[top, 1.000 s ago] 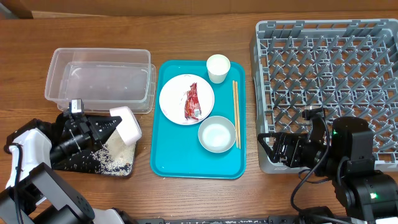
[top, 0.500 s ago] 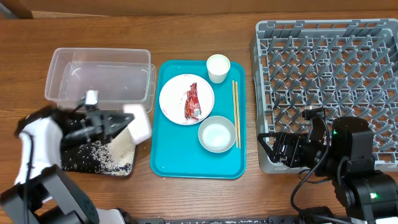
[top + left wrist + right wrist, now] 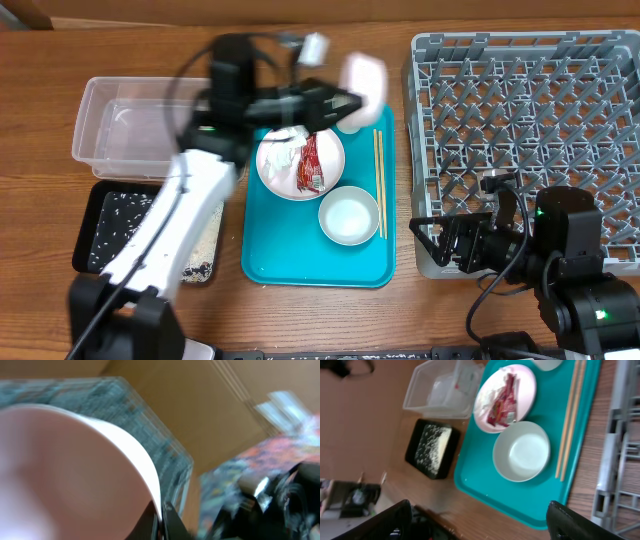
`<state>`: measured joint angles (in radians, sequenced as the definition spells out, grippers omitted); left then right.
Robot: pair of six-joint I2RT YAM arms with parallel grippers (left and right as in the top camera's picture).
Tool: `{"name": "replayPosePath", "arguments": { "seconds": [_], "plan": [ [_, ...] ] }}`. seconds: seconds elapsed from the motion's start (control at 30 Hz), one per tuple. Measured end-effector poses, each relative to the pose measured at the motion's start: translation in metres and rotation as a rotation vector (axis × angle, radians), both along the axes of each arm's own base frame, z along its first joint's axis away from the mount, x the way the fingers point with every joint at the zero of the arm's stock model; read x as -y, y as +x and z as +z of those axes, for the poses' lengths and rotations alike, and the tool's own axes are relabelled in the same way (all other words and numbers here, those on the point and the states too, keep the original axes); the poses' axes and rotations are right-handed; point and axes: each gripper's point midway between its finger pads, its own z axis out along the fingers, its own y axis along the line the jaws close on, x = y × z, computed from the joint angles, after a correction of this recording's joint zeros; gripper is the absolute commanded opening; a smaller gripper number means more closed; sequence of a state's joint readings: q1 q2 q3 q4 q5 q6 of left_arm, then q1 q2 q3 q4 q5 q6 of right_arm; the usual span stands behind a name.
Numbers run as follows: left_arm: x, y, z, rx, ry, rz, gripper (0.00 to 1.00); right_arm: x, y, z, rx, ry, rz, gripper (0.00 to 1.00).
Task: Sort waste into correct bins and load items into the dishwasher
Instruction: 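Return the emptied pink bowl to the teal tray with left gripper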
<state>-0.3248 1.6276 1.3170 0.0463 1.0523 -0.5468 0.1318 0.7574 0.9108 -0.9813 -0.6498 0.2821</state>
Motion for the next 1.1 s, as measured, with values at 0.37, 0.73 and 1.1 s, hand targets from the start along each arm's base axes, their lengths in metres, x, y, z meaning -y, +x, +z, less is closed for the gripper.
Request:
{"name": "replayPosePath", "arguments": {
  "seconds": [0.37,0.73,1.1],
  "plan": [
    [0.062,0.003,-0.060,-0.378,-0.040,-0.070,0.04,-0.009,-0.012,0.002,-0.010,0.036,0.080,0.88],
    [-0.051,-0.076,-0.103,-0.632,0.499,0.300,0.04,-0.007,-0.015,-0.002,-0.028,0.022,0.075,0.88],
    [-0.099,-0.119,-0.199,-0.502,1.146,0.498,0.04,-0.003,-0.013,-0.006,-0.034,-0.005,0.050,0.89]
  ]
}}
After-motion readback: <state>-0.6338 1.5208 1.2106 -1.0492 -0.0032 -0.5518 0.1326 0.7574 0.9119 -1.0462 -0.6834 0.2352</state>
